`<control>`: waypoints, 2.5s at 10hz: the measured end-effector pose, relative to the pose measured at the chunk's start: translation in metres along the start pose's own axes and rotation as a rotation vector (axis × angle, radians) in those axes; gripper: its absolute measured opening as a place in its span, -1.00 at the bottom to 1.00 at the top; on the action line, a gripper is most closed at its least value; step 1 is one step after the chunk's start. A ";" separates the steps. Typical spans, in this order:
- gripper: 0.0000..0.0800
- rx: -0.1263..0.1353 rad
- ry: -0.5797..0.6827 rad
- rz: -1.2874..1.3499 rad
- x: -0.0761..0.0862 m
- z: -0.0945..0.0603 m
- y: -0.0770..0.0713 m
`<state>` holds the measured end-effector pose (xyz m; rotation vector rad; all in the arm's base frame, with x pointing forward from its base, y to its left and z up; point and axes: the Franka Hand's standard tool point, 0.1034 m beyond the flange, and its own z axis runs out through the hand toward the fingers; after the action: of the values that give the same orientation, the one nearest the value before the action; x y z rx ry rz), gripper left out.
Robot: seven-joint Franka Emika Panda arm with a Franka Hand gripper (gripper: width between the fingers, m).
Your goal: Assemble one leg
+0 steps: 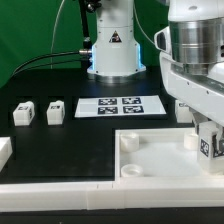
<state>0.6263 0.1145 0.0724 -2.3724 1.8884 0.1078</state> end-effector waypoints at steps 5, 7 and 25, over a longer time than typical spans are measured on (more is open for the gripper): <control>0.41 0.000 -0.002 -0.052 -0.001 0.001 0.000; 0.58 -0.003 0.000 -0.248 0.000 0.001 0.001; -0.27 -0.056 0.028 -1.477 -0.002 0.001 0.001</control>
Offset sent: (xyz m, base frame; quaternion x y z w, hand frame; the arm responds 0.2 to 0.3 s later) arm 0.0000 0.0000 0.0000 0.0000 0.0000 -0.0899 0.9960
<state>0.6252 0.1161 0.0713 -3.0632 -0.2048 -0.0118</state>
